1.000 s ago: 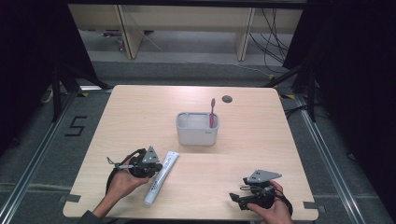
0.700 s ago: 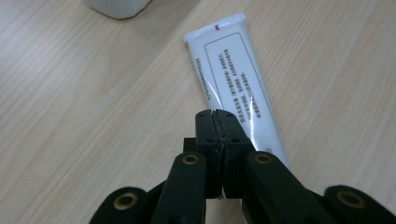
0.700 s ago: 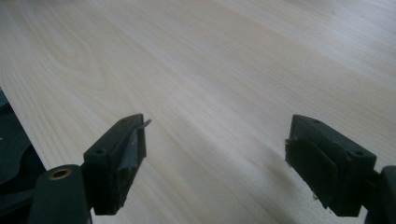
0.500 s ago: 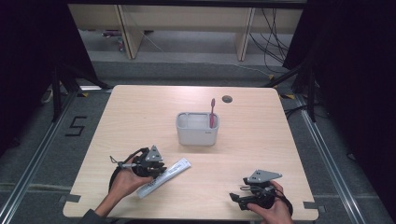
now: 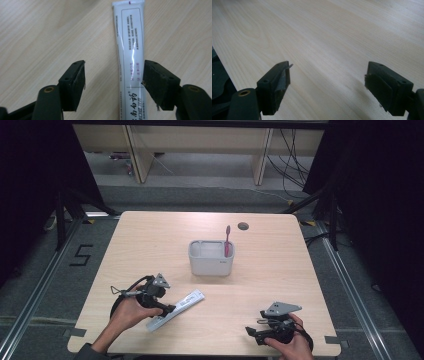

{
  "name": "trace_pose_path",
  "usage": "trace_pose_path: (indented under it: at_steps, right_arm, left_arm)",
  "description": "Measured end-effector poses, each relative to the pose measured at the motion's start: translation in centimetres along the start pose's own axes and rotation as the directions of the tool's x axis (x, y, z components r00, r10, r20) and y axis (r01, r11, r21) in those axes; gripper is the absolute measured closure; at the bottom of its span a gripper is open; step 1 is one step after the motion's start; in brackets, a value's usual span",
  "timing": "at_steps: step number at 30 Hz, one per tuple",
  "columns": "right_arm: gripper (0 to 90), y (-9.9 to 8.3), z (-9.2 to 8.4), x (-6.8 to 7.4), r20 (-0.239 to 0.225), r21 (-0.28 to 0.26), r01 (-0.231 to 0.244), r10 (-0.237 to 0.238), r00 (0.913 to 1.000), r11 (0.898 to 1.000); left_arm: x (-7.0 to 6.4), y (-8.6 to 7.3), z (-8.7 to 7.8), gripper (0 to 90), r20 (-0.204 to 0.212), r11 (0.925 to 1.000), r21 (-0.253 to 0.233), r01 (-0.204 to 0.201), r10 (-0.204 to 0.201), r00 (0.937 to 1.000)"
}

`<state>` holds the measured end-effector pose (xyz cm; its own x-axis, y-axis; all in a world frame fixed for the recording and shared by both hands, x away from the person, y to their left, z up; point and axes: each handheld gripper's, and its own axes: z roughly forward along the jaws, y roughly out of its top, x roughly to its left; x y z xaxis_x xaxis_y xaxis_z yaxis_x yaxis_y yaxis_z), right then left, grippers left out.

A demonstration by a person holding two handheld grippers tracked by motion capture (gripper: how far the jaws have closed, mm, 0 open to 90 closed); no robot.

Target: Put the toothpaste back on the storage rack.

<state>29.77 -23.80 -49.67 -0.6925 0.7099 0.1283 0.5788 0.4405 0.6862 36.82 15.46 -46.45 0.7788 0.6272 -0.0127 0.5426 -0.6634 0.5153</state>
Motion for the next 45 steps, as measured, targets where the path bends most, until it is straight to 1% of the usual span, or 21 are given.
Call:
trace_pose_path:
  at_steps: [1,2,4,6,8,10,11,13,15,21,23,25,27,33,34,35,36,39,41,43,45]
  right_arm:
    - [20.9,0.0,0.0,0.0,0.003,-0.004,0.000,0.000,1.0000,1.000]
    - [21.0,0.0,-0.1,0.3,0.000,0.004,-0.027,0.027,0.9996,1.000]
    - [20.9,0.0,0.0,0.0,-0.007,-0.003,0.000,0.000,1.0000,1.000]
    - [20.9,0.0,0.0,0.1,0.004,0.002,0.001,-0.001,1.0000,1.000]
    - [20.9,0.0,0.1,0.1,-0.001,0.000,0.003,-0.003,1.0000,1.000]
    - [20.9,0.0,0.0,0.2,-0.001,0.008,-0.022,0.022,0.9998,1.000]
    - [20.9,0.0,0.0,0.0,0.003,-0.002,0.002,-0.002,1.0000,1.000]
    - [21.0,0.0,0.0,0.0,0.003,0.001,0.003,-0.003,1.0000,1.000]
    - [20.9,0.0,0.0,0.0,0.002,0.001,0.002,-0.002,1.0000,1.000]
    - [21.0,0.0,0.0,0.0,-0.004,0.000,0.000,0.000,1.0000,1.000]
    - [21.0,0.0,0.0,0.1,0.006,0.000,0.004,-0.004,1.0000,1.000]
    - [21.0,0.0,0.0,0.1,0.004,0.001,0.004,-0.004,1.0000,1.000]
    - [21.0,0.0,0.0,0.1,-0.004,0.001,-0.001,0.001,1.0000,1.000]
    - [21.0,0.0,0.0,0.1,0.002,-0.001,0.003,-0.003,1.0000,1.000]
    - [21.0,0.0,-0.1,0.3,-0.003,0.005,-0.016,0.016,0.9999,1.000]
    - [21.0,0.0,0.0,0.1,-0.001,-0.001,0.011,-0.011,0.9999,1.000]
    - [21.0,0.0,0.0,0.2,-0.004,0.002,-0.001,0.001,1.0000,1.000]
    - [21.0,0.0,0.0,0.3,-0.009,0.003,0.000,0.000,1.0000,1.000]
    - [21.0,0.0,0.1,0.3,-0.007,-0.015,-0.003,0.003,1.0000,1.000]
    - [21.1,0.0,0.0,0.2,-0.010,-0.008,0.014,-0.014,0.9999,1.000]
    - [21.1,0.0,0.1,0.2,-0.010,-0.009,0.013,-0.013,0.9999,1.000]
  left_arm:
    - [-0.2,0.0,0.1,32.5,-0.001,1.0000,0.007,-0.002,0.002,1.0000]
    - [-0.4,0.1,0.2,31.7,0.003,0.9998,0.012,-0.014,0.014,0.9999]
    - [-0.6,0.1,0.4,31.5,0.009,0.9994,0.018,-0.030,0.030,0.9995]
    - [-0.8,0.2,0.6,30.5,0.007,0.9986,0.031,-0.042,0.042,0.9991]
    - [-0.9,0.2,0.9,31.2,0.023,0.9980,0.042,-0.048,0.047,0.9986]
    - [-1.0,0.3,1.2,32.3,0.025,0.9974,0.052,-0.049,0.048,0.9986]
    - [-1.1,0.3,1.3,33.0,0.029,0.9977,0.054,-0.041,0.040,0.9988]
    - [-1.1,0.4,1.3,33.9,0.037,0.9965,0.061,-0.058,0.056,0.9977]
    - [-1.3,0.5,1.4,34.9,0.043,0.9963,0.069,-0.052,0.049,0.9979]
    - [-1.6,0.9,1.7,38.4,0.050,0.9935,0.092,-0.068,0.063,0.9967]
    - [-1.5,1.0,1.7,39.1,0.056,0.9902,0.115,-0.079,0.073,0.9957]
    - [-1.6,1.0,1.9,39.6,0.057,0.9903,0.117,-0.075,0.069,0.9960]
    - [-1.6,1.0,2.1,42.2,0.067,0.9881,0.136,-0.072,0.064,0.9957]
    - [-1.7,1.3,2.5,47.7,0.090,0.9839,0.158,-0.085,0.071,0.9934]
    - [-1.7,1.3,2.6,48.2,0.089,0.9824,0.164,-0.088,0.074,0.9933]
    - [-1.7,1.4,2.6,48.8,0.085,0.9820,0.167,-0.088,0.075,0.9936]
    - [-1.7,1.4,2.7,49.9,0.084,0.9810,0.171,-0.091,0.078,0.9934]
    - [-1.6,1.5,2.8,52.2,0.086,0.9790,0.184,-0.086,0.071,0.9937]
    - [-1.4,1.5,3.0,54.6,0.090,0.9761,0.197,-0.092,0.076,0.9930]
    - [-1.3,1.4,3.1,56.7,0.093,0.9733,0.209,-0.095,0.077,0.9927]
    - [-1.2,1.5,3.1,58.5,0.095,0.9719,0.214,-0.099,0.080,0.9923]
